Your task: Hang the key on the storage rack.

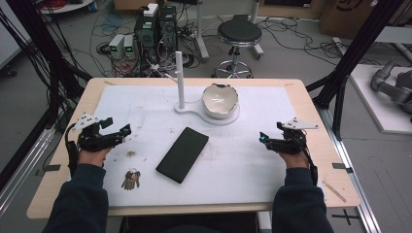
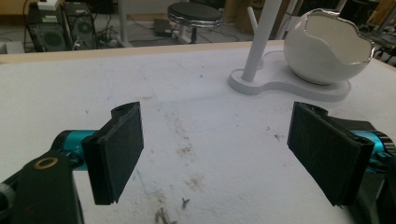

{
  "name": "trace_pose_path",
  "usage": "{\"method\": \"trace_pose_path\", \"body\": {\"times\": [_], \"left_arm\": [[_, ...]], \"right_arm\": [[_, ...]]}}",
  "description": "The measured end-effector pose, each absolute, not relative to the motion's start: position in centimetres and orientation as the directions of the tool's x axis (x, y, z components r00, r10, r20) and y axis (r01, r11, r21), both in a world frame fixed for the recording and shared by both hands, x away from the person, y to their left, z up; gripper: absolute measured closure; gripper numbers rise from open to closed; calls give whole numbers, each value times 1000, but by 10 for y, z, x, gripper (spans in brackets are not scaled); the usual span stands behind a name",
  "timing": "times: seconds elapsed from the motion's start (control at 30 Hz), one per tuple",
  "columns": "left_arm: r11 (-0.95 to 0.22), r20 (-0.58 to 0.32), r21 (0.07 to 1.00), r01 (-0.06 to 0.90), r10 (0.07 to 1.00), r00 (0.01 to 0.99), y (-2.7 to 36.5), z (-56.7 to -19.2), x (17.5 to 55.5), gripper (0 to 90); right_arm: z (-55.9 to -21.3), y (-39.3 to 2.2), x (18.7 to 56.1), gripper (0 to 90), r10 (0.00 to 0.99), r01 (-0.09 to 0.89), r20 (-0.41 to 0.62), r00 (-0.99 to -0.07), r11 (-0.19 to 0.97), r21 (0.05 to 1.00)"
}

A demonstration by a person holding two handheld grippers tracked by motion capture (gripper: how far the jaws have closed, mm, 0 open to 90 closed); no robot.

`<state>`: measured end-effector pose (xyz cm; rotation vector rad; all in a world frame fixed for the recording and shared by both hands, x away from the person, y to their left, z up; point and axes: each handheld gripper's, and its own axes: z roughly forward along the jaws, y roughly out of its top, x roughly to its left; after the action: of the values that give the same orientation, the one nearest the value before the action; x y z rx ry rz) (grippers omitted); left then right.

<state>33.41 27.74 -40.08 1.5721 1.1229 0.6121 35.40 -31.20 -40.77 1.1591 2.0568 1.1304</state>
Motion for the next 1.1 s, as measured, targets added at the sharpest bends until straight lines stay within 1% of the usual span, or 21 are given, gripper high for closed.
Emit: {"method": "trace_pose_path", "body": {"times": [0.13, 0.17, 0.37, 0.4, 0.43, 0.47, 0.5, 0.57, 0.6, 0.67, 0.7, 0.77, 0.8, 0.83, 1.0, 1.03, 1.07, 1.1], "left_arm": [[-10, -151, 939, 344, 887, 436, 277, -397, 327, 185], [-29, -141, 935, 353, 885, 445, 277, -397, 321, 185], [-27, -158, 920, 392, 888, 433, 280, -401, 298, 188], [-41, -159, 916, 400, 876, 454, 280, -404, 289, 227], [-41, -159, 916, 400, 876, 454, 280, -404, 289, 287], [-48, -164, 912, 408, 868, 469, 281, -404, 284, 287], [-67, -175, 902, 426, 846, 504, 280, -406, 276, 397], [-78, -178, 898, 434, 836, 518, 279, -407, 273, 445], [-103, -176, 891, 442, 820, 545, 276, -409, 268, 469], [-108, -180, 888, 446, 812, 555, 275, -410, 265, 514], [-118, -193, 879, 462, 798, 572, 273, -414, 262, 540], [-122, -201, 872, 473, 793, 575, 272, -416, 261, 567], [-125, -209, 865, 485, 790, 576, 271, -417, 260, 567], [-133, -225, 851, 507, 781, 583, 270, -420, 259, 588], [-160, -227, 827, 539, 782, 580, 267, -425, 260, 603], [-171, -238, 809, 563, 780, 579, 265, -429, 262, 610], [-171, -238, 809, 563, 780, 579, 265, -429, 262, 621], [-194, -244, 788, 584, 772, 587, 262, -433, 263, 632]], "right_arm": [[-407, -313, 353, 191, 866, 428, -37, -499, 284, 858], [-406, -313, 351, 191, 866, 430, -32, -498, 279, 859], [-404, -313, 344, 191, 863, 427, -32, -504, 281, 860], [-404, -313, 342, 191, 863, 424, -34, -505, 282, 861], [-403, -313, 341, 191, 862, 425, -32, -506, 282, 860], [-403, -313, 341, 191, 862, 425, -32, -506, 282, 860], [-404, -313, 338, 191, 859, 426, -36, -511, 290, 857], [-404, -313, 337, 191, 857, 425, -42, -514, 297, 855], [-405, -313, 337, 191, 856, 422, -41, -515, 295, 857], [-406, -312, 336, 191, 855, 426, -33, -518, 291, 856], [-407, -311, 338, 191, 851, 430, -32, -524, 296, 853], [-408, -309, 338, 191, 847, 430, -35, -530, 304, 850], [-408, -309, 338, 191, 847, 430, -35, -530, 304, 850], [-408, -306, 339, 191, 843, 429, -36, -536, 309, 849], [-410, -304, 340, 192, 835, 431, -41, -548, 324, 842], [-410, -304, 340, 191, 834, 426, -44, -549, 325, 844], [-409, -305, 340, 191, 835, 426, -43, -548, 323, 845], [-409, -305, 340, 191, 837, 428, -41, -545, 320, 845]]}}
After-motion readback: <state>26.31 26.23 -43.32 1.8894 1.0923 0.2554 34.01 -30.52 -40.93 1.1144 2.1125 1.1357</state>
